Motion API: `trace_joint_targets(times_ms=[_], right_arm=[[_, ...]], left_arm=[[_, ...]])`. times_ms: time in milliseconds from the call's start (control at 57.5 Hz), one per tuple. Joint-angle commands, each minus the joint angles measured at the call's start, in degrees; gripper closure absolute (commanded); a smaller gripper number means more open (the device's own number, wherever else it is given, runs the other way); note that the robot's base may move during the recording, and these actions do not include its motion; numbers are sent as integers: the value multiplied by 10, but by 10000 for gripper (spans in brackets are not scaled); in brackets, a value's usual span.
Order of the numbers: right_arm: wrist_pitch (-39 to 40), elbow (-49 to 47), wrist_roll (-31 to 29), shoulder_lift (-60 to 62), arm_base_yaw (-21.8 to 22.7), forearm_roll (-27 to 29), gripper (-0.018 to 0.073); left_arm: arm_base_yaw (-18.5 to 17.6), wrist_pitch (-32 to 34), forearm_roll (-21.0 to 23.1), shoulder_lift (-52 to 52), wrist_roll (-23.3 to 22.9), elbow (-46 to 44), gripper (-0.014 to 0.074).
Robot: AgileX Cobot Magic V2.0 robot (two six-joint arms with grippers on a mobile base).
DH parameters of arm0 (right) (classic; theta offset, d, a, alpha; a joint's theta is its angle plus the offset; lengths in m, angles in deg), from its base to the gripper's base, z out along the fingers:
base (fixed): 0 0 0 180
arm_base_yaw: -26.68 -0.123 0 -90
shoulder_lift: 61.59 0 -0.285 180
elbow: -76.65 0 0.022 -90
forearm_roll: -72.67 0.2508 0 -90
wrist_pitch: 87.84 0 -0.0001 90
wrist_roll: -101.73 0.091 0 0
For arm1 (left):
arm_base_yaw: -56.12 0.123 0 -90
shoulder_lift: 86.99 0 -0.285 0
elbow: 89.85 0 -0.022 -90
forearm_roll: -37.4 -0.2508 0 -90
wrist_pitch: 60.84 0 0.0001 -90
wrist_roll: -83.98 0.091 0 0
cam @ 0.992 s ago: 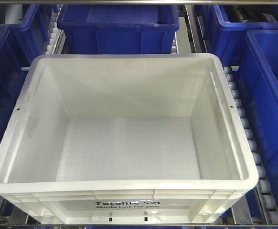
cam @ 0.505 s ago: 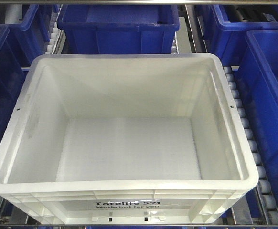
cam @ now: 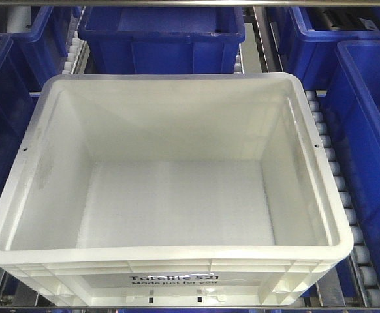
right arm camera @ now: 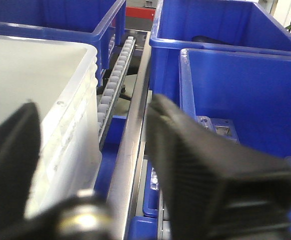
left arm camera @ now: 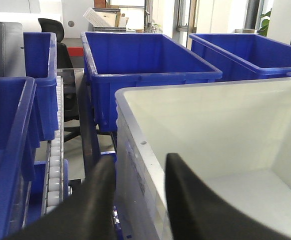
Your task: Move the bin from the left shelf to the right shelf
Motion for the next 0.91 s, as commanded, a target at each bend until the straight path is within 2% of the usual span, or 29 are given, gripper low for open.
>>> trace_joint_targets(times_ms=[0, 35, 70, 801, 888], right_arm=[[45, -16, -5, -5, 3, -1, 414], [45, -16, -5, -5, 3, -1, 513], [45, -16, -5, -5, 3, -1, 574], [43, -16, -3, -5, 3, -1, 567], [43, -16, -3, -5, 3, -1, 567]], left_arm=[[-1, 48, 5, 8, -1, -13, 554], [-1, 48, 5, 8, 0, -13, 606], [-1, 48, 5, 8, 0, -13, 606], [-1, 47, 6, 8, 0, -13, 604], [-1, 53, -29, 8, 19, -14, 604]])
